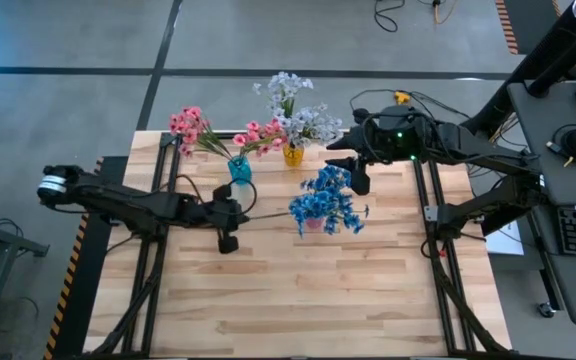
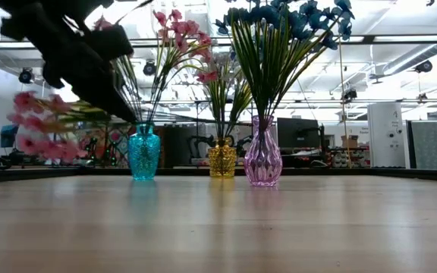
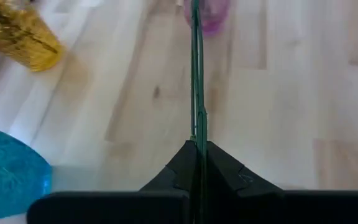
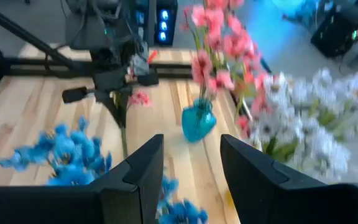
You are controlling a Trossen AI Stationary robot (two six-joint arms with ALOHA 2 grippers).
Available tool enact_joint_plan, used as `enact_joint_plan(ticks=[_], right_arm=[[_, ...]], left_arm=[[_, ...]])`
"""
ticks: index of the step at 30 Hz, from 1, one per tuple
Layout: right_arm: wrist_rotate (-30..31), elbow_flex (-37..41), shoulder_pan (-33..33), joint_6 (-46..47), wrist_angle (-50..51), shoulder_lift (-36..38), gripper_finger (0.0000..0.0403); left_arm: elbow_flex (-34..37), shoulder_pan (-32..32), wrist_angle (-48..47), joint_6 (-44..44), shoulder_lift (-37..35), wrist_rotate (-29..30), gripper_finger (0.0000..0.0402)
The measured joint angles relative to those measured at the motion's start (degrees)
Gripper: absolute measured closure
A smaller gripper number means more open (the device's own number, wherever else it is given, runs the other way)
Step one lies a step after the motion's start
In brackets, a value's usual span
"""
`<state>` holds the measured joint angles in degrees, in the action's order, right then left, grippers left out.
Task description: Sort flowers into vase by color
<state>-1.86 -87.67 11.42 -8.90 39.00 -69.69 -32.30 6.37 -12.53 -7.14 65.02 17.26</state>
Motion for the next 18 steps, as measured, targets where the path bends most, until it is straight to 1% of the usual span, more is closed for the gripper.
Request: enact_joint_plan(ticks=[4,7,11,15,18], right_arm=[[-0.03,-0.1,-0.68,-1.14,-3.56,0.0,0.0252],[-0.02,-0.1,-0.81,-1.64,-5.04,-0.01,0.0252],[-0.03,-0.1,-0.9,-1.63,-6.05,-0.18,0.0252],[-0.05,-0.1,-2.44,-1.8,-7.62,-0.2,0.0252],[0.03,-0.1,-4.45,-2.58,-8.53,-0.2,0.0252]], left_arm=[[-4.18,1.48,-10.84,-3.2,-2.23,-0.23,0.0399],[-8.99,1.98,-20.28,-5.93,-2.41,-0.01,0.04],[-15.04,2.72,-31.09,-6.59,-2.17,0.09,0.04],[-21.26,3.52,-41.22,-7.9,-2.21,0.09,0.04],[-25.87,4.04,-46.0,-8.43,-2.07,0.11,0.04]])
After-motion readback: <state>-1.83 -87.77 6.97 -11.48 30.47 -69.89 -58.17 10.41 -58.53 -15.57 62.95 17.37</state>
